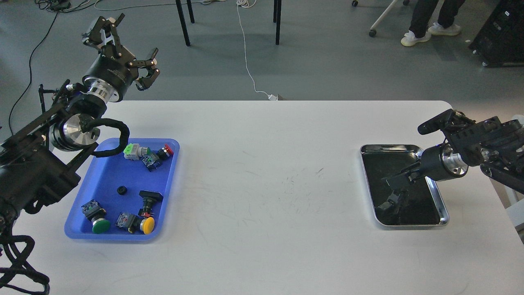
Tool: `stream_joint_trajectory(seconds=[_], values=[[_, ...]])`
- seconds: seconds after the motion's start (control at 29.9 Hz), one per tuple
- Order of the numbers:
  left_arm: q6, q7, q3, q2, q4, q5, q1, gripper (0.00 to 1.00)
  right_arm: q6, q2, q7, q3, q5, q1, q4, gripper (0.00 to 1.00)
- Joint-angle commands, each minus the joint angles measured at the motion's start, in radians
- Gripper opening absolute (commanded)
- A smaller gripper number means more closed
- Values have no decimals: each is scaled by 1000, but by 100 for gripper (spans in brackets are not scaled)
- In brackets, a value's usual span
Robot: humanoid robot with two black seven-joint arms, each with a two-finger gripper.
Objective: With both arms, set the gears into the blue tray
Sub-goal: 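Lower the right gripper and grasp another black gear in the metal tray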
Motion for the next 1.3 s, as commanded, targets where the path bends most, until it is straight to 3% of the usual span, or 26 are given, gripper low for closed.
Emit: stream_joint_trajectory(seconds=[0.0,0.17,0.6,0.74,0.87,1.27], values=[[1,1,0,3,-6,2,1,98,1,11,-7,-33,-2,5,-7,92],[2,0,1,11,-6,2,1,98,1,11,-34,-37,-3,4,-22,83],[2,-2,0,14,-9,2,-1,98,-1,40,-40,-35,-3,-7,-50,51],[2,-3,0,14,-9,2,1,98,1,47,-42,-37,-3,-7,-51,46],[2,-3,0,14,-9,2,1,98,1,47,-74,-40,-3,-9,-53,43],[4,-5,-2,18,-9,2,-1,98,1,47,-74,-44,-3,-13,-51,40]])
